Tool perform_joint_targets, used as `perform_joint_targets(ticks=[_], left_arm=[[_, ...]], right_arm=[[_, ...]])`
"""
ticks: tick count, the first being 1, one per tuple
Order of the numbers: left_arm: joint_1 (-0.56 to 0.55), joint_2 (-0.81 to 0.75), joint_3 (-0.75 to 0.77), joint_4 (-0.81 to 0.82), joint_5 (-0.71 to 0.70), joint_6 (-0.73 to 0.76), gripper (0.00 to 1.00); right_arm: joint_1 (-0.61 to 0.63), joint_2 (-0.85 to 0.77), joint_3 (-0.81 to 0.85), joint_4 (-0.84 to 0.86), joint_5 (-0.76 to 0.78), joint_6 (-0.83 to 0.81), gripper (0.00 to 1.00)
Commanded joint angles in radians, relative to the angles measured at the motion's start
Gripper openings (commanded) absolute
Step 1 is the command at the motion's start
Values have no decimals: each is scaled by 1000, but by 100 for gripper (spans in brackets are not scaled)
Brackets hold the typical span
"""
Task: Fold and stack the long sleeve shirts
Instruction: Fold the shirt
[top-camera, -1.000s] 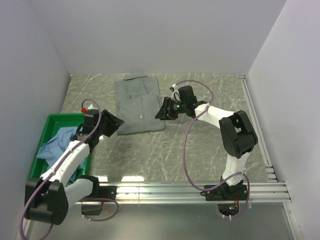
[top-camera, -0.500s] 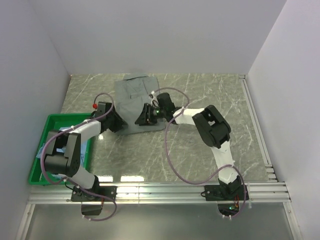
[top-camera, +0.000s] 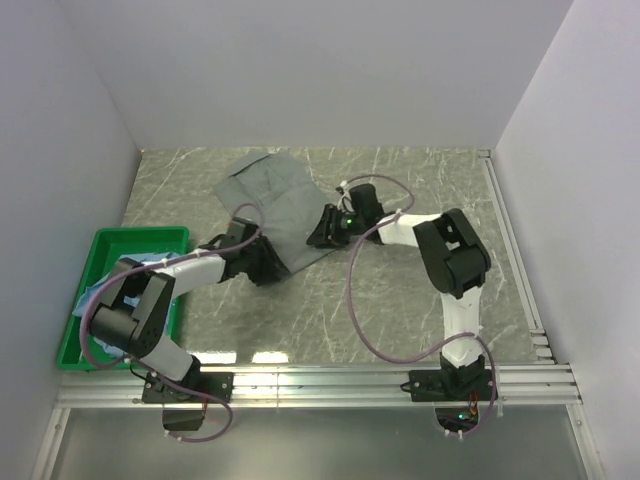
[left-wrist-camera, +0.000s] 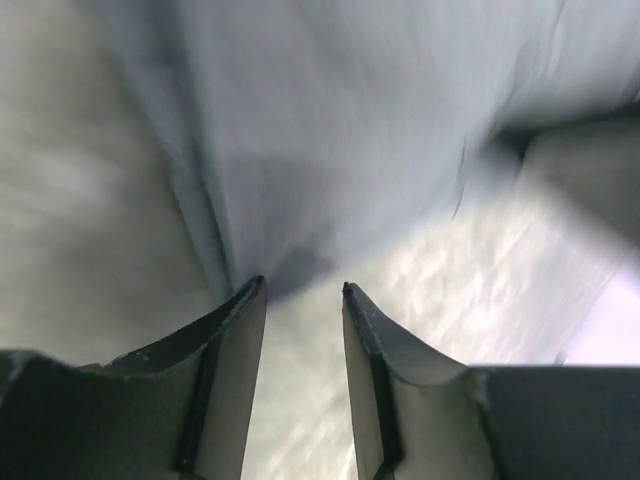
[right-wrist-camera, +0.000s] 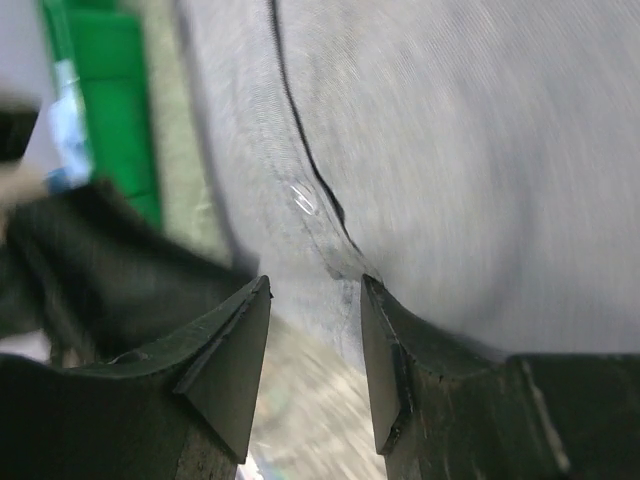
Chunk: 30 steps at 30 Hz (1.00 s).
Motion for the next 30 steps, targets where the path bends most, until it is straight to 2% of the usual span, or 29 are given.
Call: perform_joint_targets(ticks=[1, 4, 8, 9, 12, 15, 17, 18, 21, 24, 30], left_arm=[[-145, -65, 87, -136, 70, 99, 45], [-179, -153, 131, -197, 25, 165, 49], [-167, -252, 230, -260, -150, 227, 56], [-147, -267, 243, -271, -226, 231, 57], [-57, -277, 286, -302, -300, 253, 59], [35, -251, 317, -329, -342, 290, 63], [69, -240, 333, -331, -368, 320, 66], [80, -231, 334, -328, -375, 325, 72], [112, -211, 339, -322, -382, 337, 75], [129, -197, 331, -311, -385, 340, 77], [140, -175, 331, -308, -383, 333, 76]], right_arm=[[-49, -135, 5, -251, 151, -242, 50], [-49, -224, 23, -333, 176, -286, 50], [-40, -313, -4, -287, 161, -212, 50], [-33, -317, -1, -270, 159, -195, 50], [21, -292, 57, -283, 167, -161, 50], [105, -235, 131, -325, 204, -163, 50], [157, -190, 158, -336, 236, -157, 50], [173, -176, 184, -352, 253, -155, 50], [236, -119, 238, -412, 337, -187, 49], [277, -65, 299, -506, 418, -249, 49], [282, -24, 274, -578, 394, -285, 49]])
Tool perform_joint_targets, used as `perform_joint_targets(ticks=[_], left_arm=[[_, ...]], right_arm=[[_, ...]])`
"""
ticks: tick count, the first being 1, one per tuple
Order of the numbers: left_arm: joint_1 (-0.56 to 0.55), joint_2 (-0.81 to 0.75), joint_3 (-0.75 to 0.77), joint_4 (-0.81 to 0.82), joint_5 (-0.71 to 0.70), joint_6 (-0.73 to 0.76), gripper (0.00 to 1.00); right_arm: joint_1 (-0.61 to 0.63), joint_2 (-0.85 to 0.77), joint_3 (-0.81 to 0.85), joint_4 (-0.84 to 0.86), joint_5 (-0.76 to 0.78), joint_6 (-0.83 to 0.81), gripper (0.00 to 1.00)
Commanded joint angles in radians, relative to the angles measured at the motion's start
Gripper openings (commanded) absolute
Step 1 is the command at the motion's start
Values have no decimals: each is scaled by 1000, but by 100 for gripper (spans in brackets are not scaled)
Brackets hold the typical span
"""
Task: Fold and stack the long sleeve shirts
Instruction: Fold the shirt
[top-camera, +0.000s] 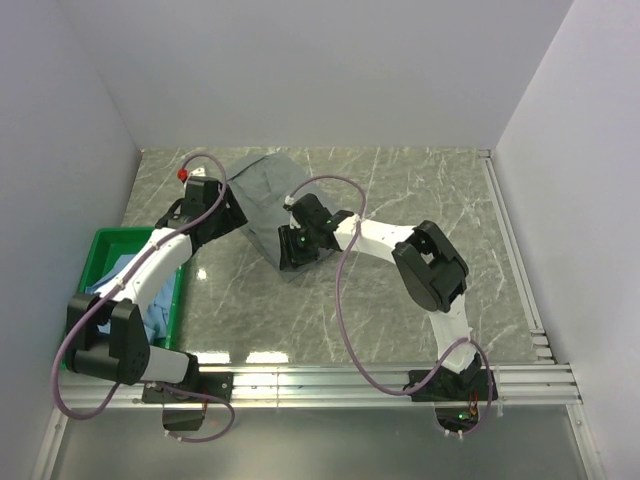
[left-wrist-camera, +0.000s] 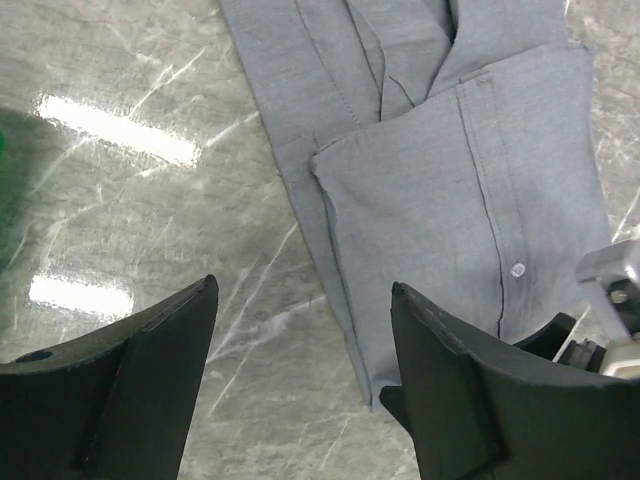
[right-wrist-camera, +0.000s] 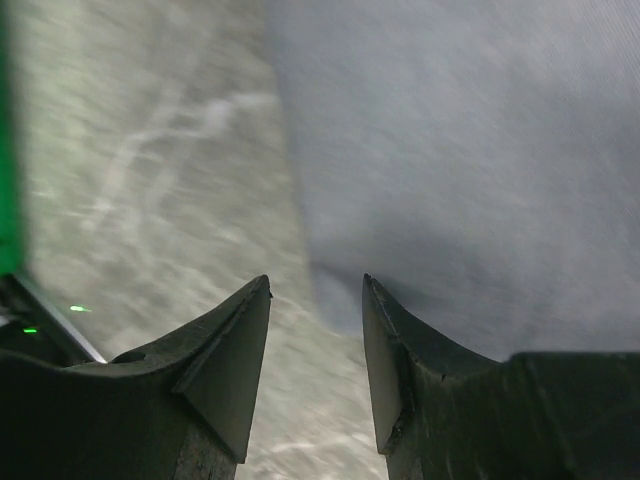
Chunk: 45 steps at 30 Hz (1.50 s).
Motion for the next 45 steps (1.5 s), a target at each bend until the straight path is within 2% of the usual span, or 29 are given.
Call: perform_joint_targets(ticks=[1, 5, 10, 14, 18, 21, 23, 27, 35, 37, 41, 45], left_arm=[[6, 10, 29, 15, -19, 20, 76], [6, 32, 44, 15, -6, 17, 75], [6, 50, 53, 21, 20, 2, 75], [6, 65, 53, 30, 40, 3, 75], [6, 105, 65, 38, 52, 2, 76], [6, 156, 84, 66, 69, 5, 75], [4, 192, 101, 81, 105, -1, 74], [-11, 301, 160, 92, 126, -15, 65], [-16, 473, 245, 89, 55, -49, 47], [-16, 492, 248, 92, 43, -61, 43], [-16, 525, 231, 78, 18, -90, 22], [-16, 541, 176, 66, -6, -122, 15]], right_arm=[[-10, 8, 5, -88, 32, -54, 49], [-17, 18, -3, -215, 19, -123, 49], [-49, -19, -60, -367, 83, -222, 49], [-192, -120, -234, -375, 104, -183, 49], [-307, -241, -330, -350, 182, -114, 49], [-304, -323, -330, -318, 215, -138, 49], [-306, -364, -330, -274, 174, -140, 49], [-303, -421, -339, -220, 140, -100, 50], [-286, -481, -379, -154, 91, -81, 51], [-281, -490, -390, -146, 75, -77, 51], [-267, -499, -396, -125, 61, -71, 51], [-241, -498, -385, -91, 38, -54, 51]])
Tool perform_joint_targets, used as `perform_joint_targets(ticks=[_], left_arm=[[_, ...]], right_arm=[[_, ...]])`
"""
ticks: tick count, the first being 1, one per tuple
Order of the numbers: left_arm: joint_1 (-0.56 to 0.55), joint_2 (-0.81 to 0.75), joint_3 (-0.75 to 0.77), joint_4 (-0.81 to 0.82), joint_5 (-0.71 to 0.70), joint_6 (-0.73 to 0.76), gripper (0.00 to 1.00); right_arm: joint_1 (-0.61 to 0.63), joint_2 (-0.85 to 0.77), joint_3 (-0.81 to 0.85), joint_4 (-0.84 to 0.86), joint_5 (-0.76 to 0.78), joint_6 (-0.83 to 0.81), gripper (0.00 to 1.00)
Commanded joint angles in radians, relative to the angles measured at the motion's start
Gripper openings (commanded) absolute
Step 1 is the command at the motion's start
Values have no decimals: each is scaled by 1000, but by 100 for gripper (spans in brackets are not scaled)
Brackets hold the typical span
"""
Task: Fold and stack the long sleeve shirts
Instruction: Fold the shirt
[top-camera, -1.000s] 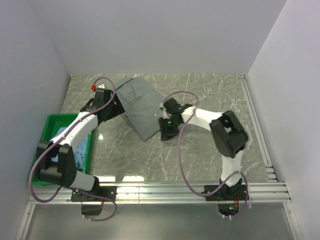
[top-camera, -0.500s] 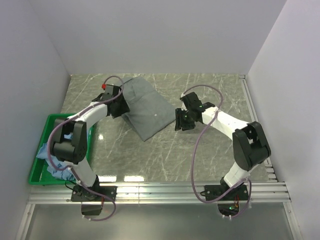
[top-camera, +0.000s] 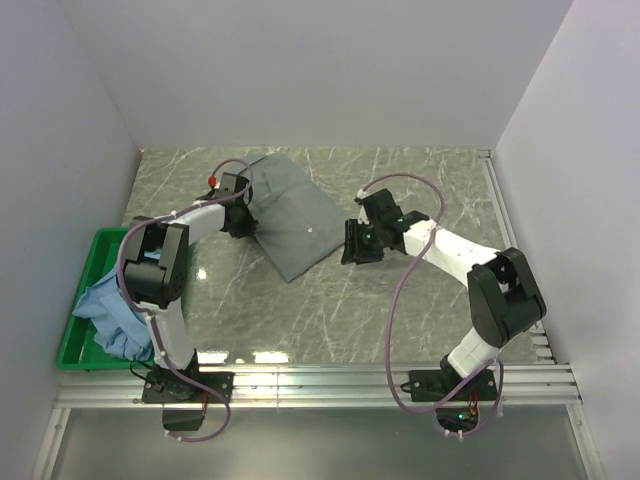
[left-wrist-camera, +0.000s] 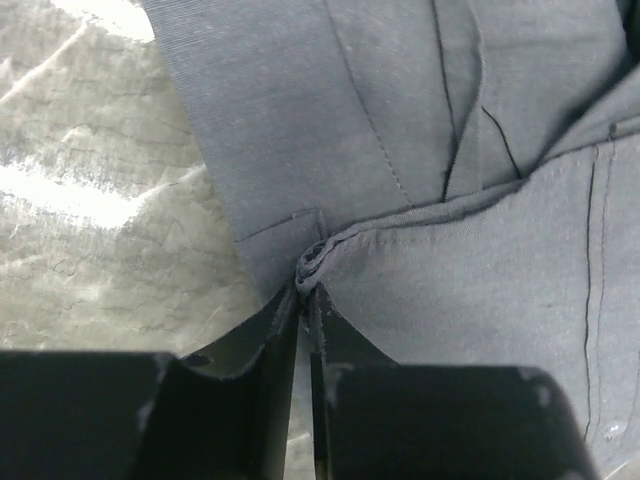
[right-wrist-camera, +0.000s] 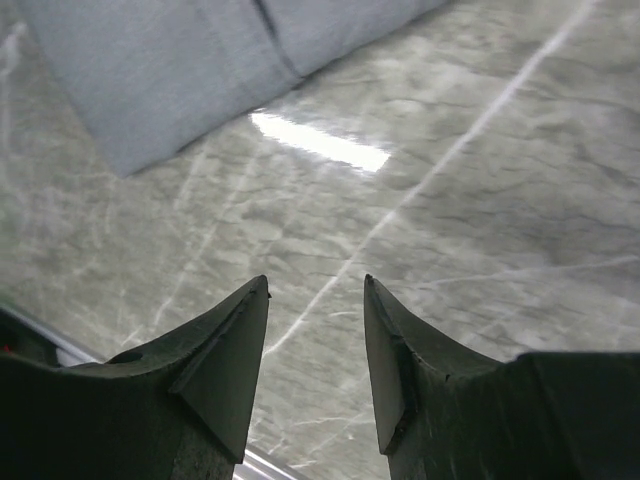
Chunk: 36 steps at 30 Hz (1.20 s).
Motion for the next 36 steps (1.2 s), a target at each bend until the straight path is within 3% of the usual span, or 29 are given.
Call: perform_joint_targets(ticks=[1, 7, 13, 17, 27, 33, 36], left_arm=[[-3, 12, -38, -15, -47, -45, 15], [-3, -5, -124, -23, -53, -86, 14], [-3, -8, -147, -64, -72, -103, 15], [-1, -23, -153, -72, -75, -106, 18], [-1, 3, -126, -107, -55, -105, 17], [-1, -19, -146, -113, -49, -114, 17], [0, -20, -146, -130, -49, -114, 17]], right_arm=[[29, -47, 13, 77, -34, 28, 51], [32, -30, -50, 270, -29, 264, 54], [40, 25, -168, 569, -63, 585, 62], [45, 62, -234, 681, -29, 698, 64], [62, 244, -260, 856, -77, 852, 63], [74, 294, -262, 864, -18, 892, 56], [74, 307, -257, 864, -9, 891, 47]])
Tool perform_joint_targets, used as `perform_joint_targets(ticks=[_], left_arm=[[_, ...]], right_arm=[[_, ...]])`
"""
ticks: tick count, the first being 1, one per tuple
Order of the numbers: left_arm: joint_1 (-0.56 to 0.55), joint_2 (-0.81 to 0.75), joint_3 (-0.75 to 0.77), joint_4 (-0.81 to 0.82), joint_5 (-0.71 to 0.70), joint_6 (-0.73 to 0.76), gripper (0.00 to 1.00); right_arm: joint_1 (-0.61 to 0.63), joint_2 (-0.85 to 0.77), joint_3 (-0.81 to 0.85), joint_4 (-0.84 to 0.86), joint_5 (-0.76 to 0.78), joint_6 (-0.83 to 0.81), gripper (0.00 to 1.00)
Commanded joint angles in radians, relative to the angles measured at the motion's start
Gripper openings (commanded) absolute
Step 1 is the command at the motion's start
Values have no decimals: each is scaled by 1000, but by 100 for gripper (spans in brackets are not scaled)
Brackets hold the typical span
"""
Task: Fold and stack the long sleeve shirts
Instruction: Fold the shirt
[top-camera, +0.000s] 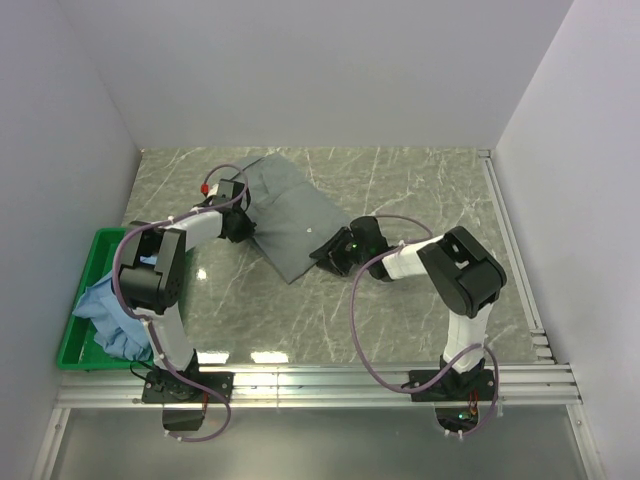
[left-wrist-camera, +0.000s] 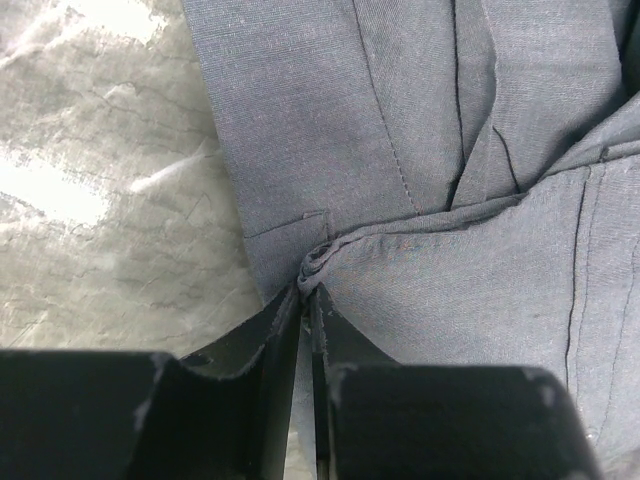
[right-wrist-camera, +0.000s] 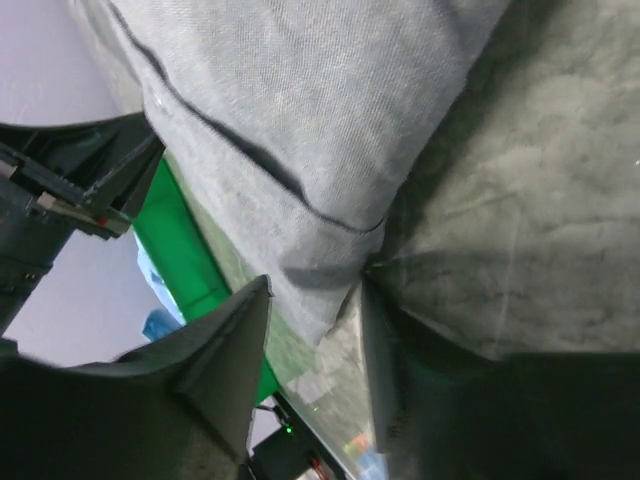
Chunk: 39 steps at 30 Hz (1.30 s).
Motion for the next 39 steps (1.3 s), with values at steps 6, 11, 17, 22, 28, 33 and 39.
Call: perform_joint_targets(ticks=[6, 11, 17, 22, 28, 33, 39], left_arm=[[-1, -25, -112, -169, 61, -21, 19], [-22, -106, -220, -158, 120, -47, 20], [-186, -226, -281, -192, 154, -50, 30], [-234, -410, -297, -223, 132, -29, 48], [-236, -556, -255, -240, 92, 46, 74], [-213, -532, -215, -201, 62, 60, 74], [-123, -410, -171, -178, 85, 59, 70]], right_arm=[[-2, 27, 35, -95, 81, -93, 8], [-60, -2, 78, -263, 39, -269, 0], [-166, 34, 304, -694, 33, -723, 0], [-221, 67, 487, -957, 188, -993, 1], [-222, 21, 538, -988, 185, -1015, 32], [-162, -169, 480, -900, 134, -976, 43], [57, -260, 495, -842, 224, -1192, 43]])
